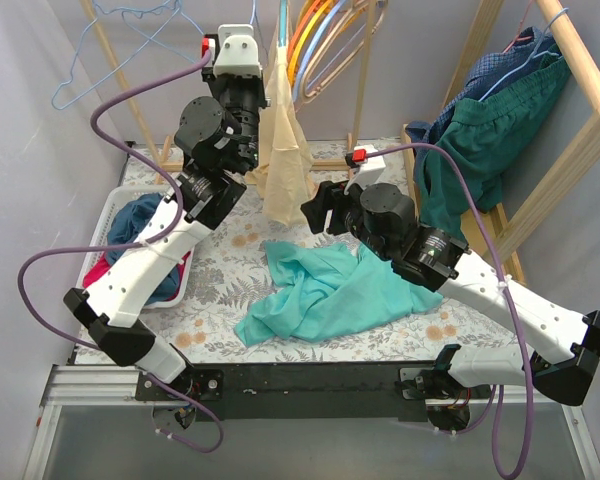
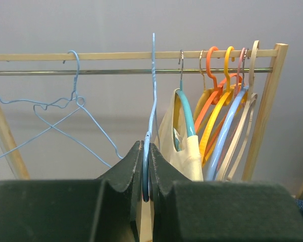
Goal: Remove the t-shirt from the hanger
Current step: Place the hanger at the clothesline.
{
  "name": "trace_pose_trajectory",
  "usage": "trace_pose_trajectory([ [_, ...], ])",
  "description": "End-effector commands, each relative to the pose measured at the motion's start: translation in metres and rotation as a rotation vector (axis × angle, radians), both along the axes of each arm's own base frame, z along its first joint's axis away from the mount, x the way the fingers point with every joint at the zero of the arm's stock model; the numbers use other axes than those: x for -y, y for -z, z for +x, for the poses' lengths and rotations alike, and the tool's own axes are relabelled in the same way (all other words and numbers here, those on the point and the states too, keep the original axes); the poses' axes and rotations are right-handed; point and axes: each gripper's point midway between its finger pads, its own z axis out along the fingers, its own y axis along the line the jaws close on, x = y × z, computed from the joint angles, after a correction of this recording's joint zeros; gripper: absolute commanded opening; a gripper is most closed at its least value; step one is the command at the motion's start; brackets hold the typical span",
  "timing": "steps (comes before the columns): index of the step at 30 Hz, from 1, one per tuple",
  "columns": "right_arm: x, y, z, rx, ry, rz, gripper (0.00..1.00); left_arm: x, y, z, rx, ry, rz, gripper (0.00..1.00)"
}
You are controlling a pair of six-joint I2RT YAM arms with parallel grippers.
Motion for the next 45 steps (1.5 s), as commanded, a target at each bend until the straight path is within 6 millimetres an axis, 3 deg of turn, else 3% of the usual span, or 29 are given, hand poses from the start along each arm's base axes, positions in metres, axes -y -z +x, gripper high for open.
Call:
trace_pose_trajectory([
  [1,0.007,-0.016,-0.001,0.039,0.009,0.031,0.7,-0.016,-0.025,-0.005,0.057,0.004,-0.056,0.0],
  [5,0.007,-0.015,-0.002,0.041,0.007,0.029,0.7,-0.019,-0.029,-0.005,0.062,-0.001,-0.055,0.0],
  [11,0.001,-0.01,0.0,0.031,-0.005,0.021,0.7,-0.034,-0.043,-0.024,0.105,0.017,-0.094,0.0],
  [20,-0.007,-0.003,0.002,0.016,-0.019,0.012,0.7,-0.032,-0.043,-0.015,0.109,-0.002,-0.071,0.0],
  [24,-0.007,-0.003,0.002,0.013,-0.02,0.011,0.7,-0.03,-0.038,0.007,0.087,-0.002,-0.065,0.0],
  [30,-0.005,-0.001,0.001,0.012,-0.016,0.007,0.7,-0.025,-0.01,0.031,0.018,0.01,-0.059,0.0],
  [34,-0.005,0.001,0.002,0.011,-0.015,0.002,0.7,-0.028,0.01,0.032,-0.027,0.022,-0.068,0.0],
  [35,-0.005,0.001,0.002,0.008,-0.013,-0.002,0.7,-0.033,0.006,0.023,-0.018,0.03,-0.089,0.0],
  [38,-0.003,-0.002,0.003,0.014,-0.004,-0.004,0.71,-0.035,0.019,0.018,-0.044,0.042,-0.097,0.0],
  [41,-0.001,-0.005,0.004,0.018,0.003,-0.013,0.72,-0.04,0.02,0.008,-0.072,0.057,-0.106,0.45],
  [43,-0.001,-0.006,0.004,0.018,0.002,-0.015,0.73,-0.041,0.019,0.001,-0.09,0.077,-0.107,0.63],
  [45,0.0,-0.005,0.004,0.016,0.007,-0.017,0.74,-0.044,0.008,-0.007,-0.077,0.096,-0.119,0.74],
])
